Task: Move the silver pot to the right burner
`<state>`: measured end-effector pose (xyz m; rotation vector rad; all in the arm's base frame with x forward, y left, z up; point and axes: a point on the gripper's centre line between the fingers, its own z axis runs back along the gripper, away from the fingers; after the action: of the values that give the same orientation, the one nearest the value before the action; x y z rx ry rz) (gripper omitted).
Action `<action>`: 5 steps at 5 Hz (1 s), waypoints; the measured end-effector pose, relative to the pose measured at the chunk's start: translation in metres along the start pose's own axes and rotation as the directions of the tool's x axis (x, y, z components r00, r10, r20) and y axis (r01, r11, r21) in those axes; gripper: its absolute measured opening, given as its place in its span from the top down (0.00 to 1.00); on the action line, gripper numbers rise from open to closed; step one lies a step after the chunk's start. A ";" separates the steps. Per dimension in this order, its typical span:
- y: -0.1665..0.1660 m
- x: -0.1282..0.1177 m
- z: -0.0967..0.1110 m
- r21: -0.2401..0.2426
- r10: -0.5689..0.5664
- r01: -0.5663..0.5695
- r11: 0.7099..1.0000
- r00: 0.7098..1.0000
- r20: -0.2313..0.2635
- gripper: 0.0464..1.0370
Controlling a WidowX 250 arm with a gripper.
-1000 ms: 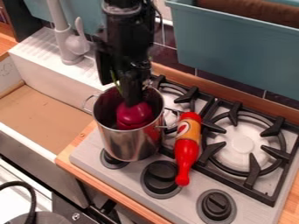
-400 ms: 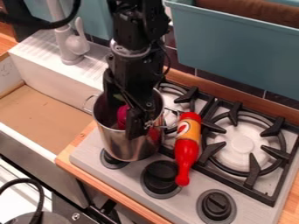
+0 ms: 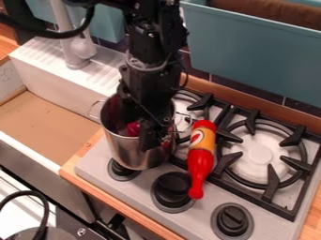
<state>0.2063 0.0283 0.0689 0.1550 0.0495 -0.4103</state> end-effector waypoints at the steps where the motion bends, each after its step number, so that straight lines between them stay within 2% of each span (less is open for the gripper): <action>1: -0.001 0.000 -0.005 0.006 0.001 -0.001 1.000 1.000 0.003 0.58; 2: -0.001 0.001 -0.006 0.002 -0.008 0.008 1.000 1.000 0.008 0.83; 3: 0.001 0.001 -0.004 -0.023 0.026 -0.026 0.999 1.000 0.004 0.97; 5: 0.005 0.000 0.002 -0.026 0.147 -0.148 0.989 0.988 -0.039 0.99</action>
<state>0.2079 0.0323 0.0712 0.1363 0.0794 -0.2593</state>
